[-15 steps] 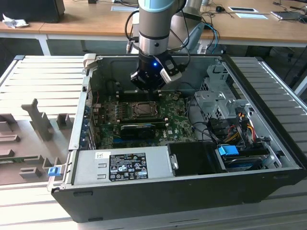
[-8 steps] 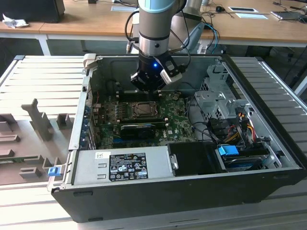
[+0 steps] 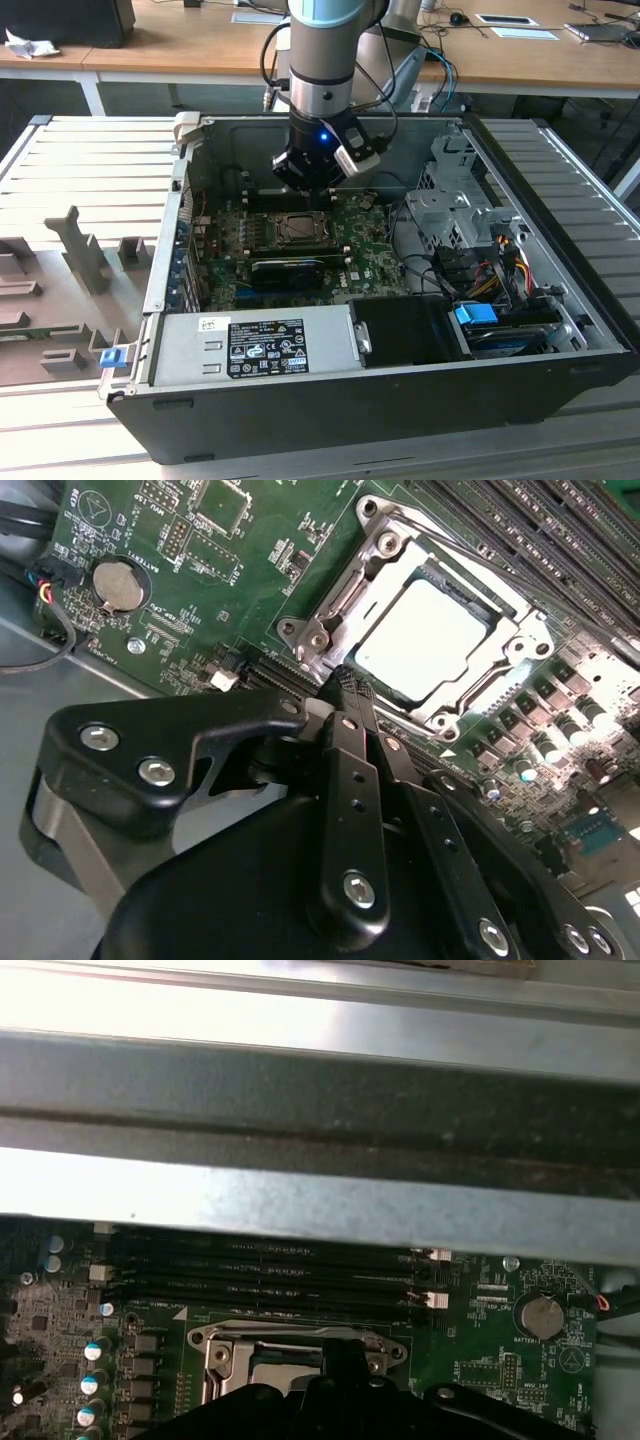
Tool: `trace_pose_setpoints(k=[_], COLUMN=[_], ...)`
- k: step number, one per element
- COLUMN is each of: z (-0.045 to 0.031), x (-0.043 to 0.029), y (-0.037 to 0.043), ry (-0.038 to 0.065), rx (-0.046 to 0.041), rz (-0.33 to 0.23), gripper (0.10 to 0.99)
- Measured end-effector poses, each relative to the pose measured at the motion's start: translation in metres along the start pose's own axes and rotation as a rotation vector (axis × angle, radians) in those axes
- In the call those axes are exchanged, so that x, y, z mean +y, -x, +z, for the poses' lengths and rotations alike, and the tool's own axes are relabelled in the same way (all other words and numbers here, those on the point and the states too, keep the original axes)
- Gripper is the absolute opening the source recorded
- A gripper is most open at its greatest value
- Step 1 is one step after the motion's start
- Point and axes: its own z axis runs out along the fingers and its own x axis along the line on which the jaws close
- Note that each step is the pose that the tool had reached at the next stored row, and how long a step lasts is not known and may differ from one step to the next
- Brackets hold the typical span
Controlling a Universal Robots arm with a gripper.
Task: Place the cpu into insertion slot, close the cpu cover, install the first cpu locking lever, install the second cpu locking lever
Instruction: 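Install the first cpu locking lever, then install the second cpu locking lever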
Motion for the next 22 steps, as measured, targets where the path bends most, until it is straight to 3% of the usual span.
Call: trace_pose_setpoints(k=[9,14,22], z=[-0.0001,-0.0004,-0.0016], x=[-0.0019,-0.0068,-0.0228], y=[-0.0001,-0.0005,-0.0018], ry=[0.000,0.000,0.000], rx=[-0.0001,0.0000,-0.0001], rz=[0.000,0.000,0.000], gripper=[0.106,0.106,0.106])
